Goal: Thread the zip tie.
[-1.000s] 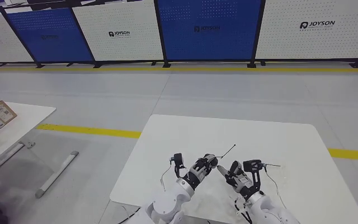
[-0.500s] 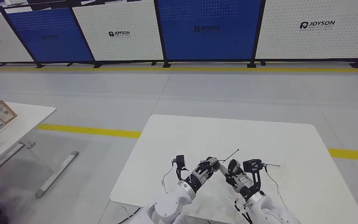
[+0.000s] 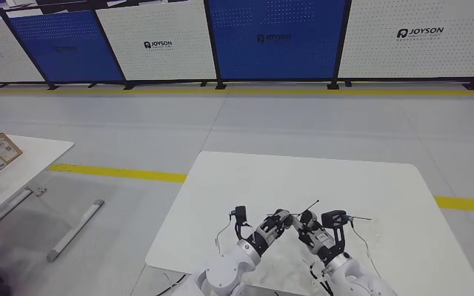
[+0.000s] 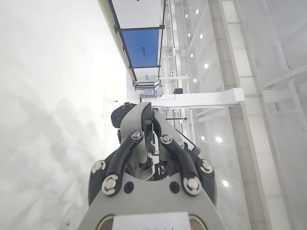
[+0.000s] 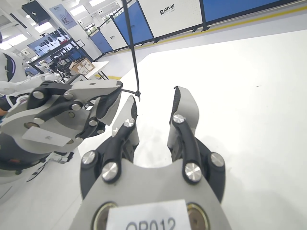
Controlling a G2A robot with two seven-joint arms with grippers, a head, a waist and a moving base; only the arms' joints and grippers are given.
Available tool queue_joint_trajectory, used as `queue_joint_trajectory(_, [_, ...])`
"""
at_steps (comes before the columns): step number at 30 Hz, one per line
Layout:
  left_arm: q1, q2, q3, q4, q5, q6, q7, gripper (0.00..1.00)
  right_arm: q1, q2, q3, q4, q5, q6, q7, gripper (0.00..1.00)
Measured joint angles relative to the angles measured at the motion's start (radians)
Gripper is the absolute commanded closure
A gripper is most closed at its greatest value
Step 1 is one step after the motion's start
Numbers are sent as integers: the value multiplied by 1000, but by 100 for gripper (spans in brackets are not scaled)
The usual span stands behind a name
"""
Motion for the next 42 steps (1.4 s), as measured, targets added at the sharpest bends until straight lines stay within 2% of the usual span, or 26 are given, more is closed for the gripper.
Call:
queue_joint_trajectory(17, [-2,1,-1,6,4,6,-2,100,8,-2,-15,1,-14,16,-2,76])
queue_joint_trajectory(26, [-17,-1,6,26,-5,15,-2,100,20,-5,-31,17,-31,30,-7,78])
queue_joint_trajectory(30, [-20,-2,8,30,-5,15,-1,100,24,-6,-33,19,-32,31,-6,84])
queue_joint_trajectory(33, [-21,-2,8,31,-5,14,0,100,24,-6,-34,19,-32,31,-9,98])
queue_joint_trajectory(42, [-23,-3,7,34,-10,10,5,100,27,-7,-35,28,-27,31,-11,100])
